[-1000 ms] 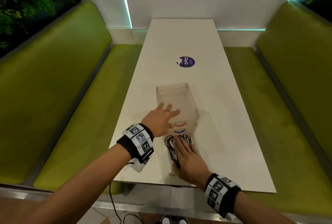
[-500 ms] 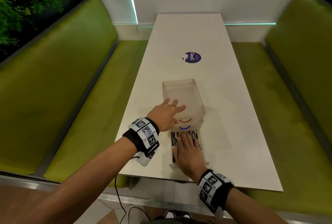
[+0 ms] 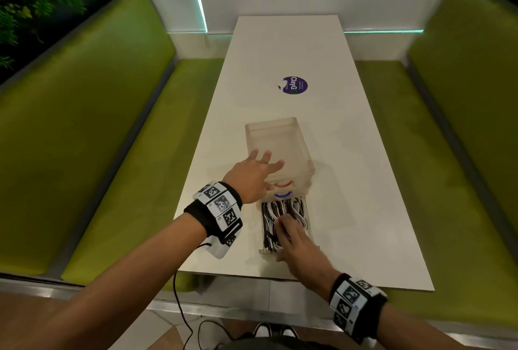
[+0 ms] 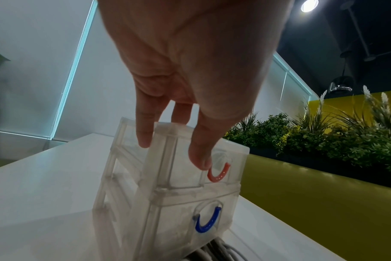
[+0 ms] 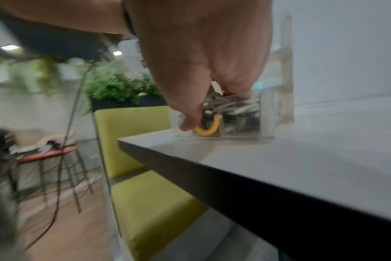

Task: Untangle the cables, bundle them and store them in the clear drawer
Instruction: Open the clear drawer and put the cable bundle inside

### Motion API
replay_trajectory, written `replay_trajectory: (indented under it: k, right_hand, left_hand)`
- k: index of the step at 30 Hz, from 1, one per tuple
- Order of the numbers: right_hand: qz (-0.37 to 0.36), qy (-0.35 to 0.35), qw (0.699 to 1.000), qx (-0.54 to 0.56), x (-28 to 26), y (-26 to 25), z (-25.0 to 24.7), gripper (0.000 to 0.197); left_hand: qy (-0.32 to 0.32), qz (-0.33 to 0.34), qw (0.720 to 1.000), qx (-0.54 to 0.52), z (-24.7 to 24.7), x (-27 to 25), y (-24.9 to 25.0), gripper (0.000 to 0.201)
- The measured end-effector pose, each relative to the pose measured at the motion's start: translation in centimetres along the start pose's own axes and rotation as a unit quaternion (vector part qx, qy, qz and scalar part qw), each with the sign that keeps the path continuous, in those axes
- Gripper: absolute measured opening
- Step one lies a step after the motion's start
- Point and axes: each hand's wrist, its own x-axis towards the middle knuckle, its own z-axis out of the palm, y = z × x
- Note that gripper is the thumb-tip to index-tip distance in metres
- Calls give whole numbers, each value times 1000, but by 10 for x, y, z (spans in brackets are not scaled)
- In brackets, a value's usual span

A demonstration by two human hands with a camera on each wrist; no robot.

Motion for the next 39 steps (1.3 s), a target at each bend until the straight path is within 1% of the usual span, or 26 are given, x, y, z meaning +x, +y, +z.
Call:
replay_trajectory:
  k: [1, 3, 5, 7, 9, 10, 12, 14, 16, 17, 18, 19, 20, 21, 24, 28, 29, 30, 31, 32, 33, 34, 35, 36, 38, 39]
  right_hand:
    - [-5, 7, 1000, 23, 6, -2, 0, 78]
    - [-17, 0, 998, 63, 15, -9, -1, 67]
    - [-42, -17, 996, 71, 22, -5, -7, 60]
    - [-51, -50, 995, 66, 23, 13, -21, 59]
    - [-33, -83, 993, 81, 20, 32, -33, 60]
    - [-29, -86, 993, 76, 21, 35, -37, 60]
    - [-23, -46, 996, 72, 26, 31, -33, 57]
    - [26, -28, 996, 83, 32, 17, -22, 49]
    - [67, 23, 995, 72, 33, 5, -12, 45]
    - [80, 48, 993, 66, 31, 2, -11, 39]
    - [77, 61, 993, 68, 27, -1, -15, 33]
    - [55, 75, 994, 51, 22, -2, -17, 38]
    - [37, 77, 996, 26, 18, -3, -20, 45]
    - [32, 75, 996, 28, 17, -2, -21, 47]
    - [27, 71, 997, 17, 24, 3, -20, 43]
    - [14, 75, 997, 4, 40, 8, -11, 41]
    - [26, 69, 997, -3, 43, 6, -10, 38]
    - [37, 72, 996, -43, 43, 6, -10, 31]
    - [51, 96, 992, -69, 43, 7, -8, 22]
    - [64, 116, 989, -58, 44, 6, -4, 14]
    - [74, 123, 988, -56, 43, 3, -2, 16]
    - [79, 120, 989, -46, 43, 3, -4, 24]
    - [79, 90, 992, -30, 42, 1, -9, 32]
    - [58, 84, 994, -33, 42, 3, -11, 36]
    - [23, 75, 997, -18, 43, 8, -12, 31]
    - [20, 65, 997, -23, 47, 11, -13, 32]
  left_hand:
    - [0, 1, 1000, 4, 0, 0, 0, 62]
    - [-2, 3, 1000, 5, 0, 1, -2, 62]
    - [-8, 1, 1000, 2, -4, 2, -7, 63]
    - [-14, -1, 1000, 3, -7, 3, -10, 63]
    - [-16, -4, 1000, 2, -7, 2, -8, 63]
    - [-14, -3, 1000, 3, -7, 1, -7, 63]
    - [-7, 4, 1000, 10, -4, 1, -5, 62]
    - [-6, 5, 1000, 7, -3, 0, -6, 62]
    - [-8, 4, 1000, 4, -5, -1, -7, 62]
    - [-9, 3, 1000, 3, -5, -2, -7, 62]
    - [-10, 3, 1000, 1, -5, -1, -7, 62]
    - [-13, 3, 1000, -1, -5, 0, -6, 62]
    - [-14, 4, 1000, -2, -5, 0, -6, 62]
    - [-14, 5, 1000, -2, -5, 0, -6, 62]
    - [-11, 8, 1000, 0, -5, -2, -6, 60]
    - [-12, 10, 1000, 5, -8, -2, -6, 60]
    - [-13, 10, 1000, 3, -8, -2, -6, 59]
    - [-13, 10, 1000, 2, -8, -1, -6, 59]
    - [-13, 10, 1000, 1, -8, -1, -7, 59]
    - [-12, 10, 1000, 0, -8, -1, -7, 59]
    - [-10, 11, 1000, 0, -7, -1, -7, 59]
    - [-9, 12, 1000, 1, -7, -1, -7, 59]
    - [-8, 13, 1000, 4, -6, 0, -7, 60]
    - [-9, 14, 1000, 6, -6, 0, -7, 60]
    - [-9, 15, 1000, 7, -7, 0, -7, 59]
    - [-10, 15, 1000, 6, -8, 0, -8, 59]
